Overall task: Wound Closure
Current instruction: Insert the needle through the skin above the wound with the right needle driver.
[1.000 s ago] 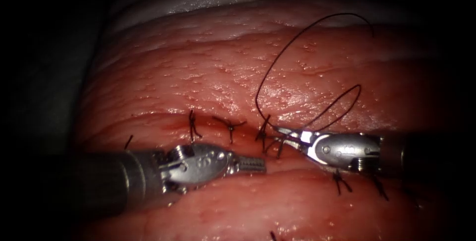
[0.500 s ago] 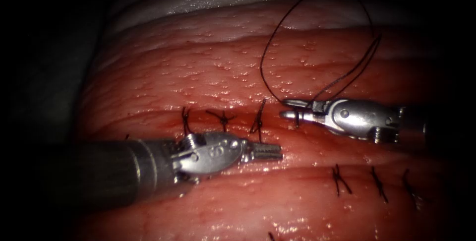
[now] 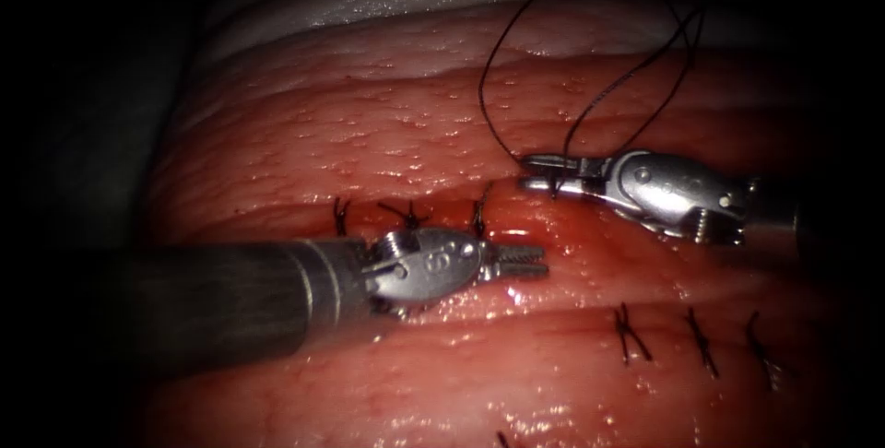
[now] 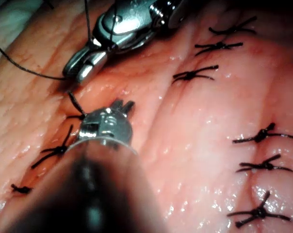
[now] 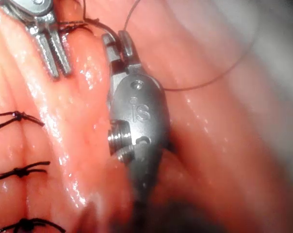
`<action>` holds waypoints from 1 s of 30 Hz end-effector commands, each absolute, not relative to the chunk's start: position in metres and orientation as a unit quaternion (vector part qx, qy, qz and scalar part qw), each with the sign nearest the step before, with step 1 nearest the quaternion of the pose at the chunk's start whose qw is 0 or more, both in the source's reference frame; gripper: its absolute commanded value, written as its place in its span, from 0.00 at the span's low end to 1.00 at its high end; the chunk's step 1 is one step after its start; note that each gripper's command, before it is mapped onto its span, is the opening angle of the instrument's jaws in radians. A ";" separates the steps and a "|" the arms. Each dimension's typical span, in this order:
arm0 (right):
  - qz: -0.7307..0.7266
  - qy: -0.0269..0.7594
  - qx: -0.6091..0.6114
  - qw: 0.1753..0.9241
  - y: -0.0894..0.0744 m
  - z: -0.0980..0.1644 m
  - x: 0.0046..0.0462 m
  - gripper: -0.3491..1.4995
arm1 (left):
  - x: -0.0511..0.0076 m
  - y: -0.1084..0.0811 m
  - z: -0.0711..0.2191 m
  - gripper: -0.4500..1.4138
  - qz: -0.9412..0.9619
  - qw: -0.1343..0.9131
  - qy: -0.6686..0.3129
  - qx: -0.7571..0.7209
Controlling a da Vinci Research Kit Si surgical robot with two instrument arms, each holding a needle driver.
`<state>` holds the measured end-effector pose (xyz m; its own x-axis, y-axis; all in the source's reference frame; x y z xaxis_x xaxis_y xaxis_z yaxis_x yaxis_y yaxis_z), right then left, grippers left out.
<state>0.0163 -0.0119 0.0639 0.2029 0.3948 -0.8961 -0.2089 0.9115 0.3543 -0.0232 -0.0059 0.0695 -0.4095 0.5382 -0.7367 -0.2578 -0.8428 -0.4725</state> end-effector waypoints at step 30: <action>0.265 0.623 0.084 0.731 -0.010 0.063 0.0174 0.00 | -0.0230 -0.010 0.072 0.17 0.843 0.216 -0.160 -0.466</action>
<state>0.0166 -0.0096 0.0629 0.0846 0.4940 -0.8654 -0.2851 0.8442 0.4540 -0.0225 -0.0103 0.0710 -0.4725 0.5132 -0.7165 -0.2149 -0.8555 -0.4710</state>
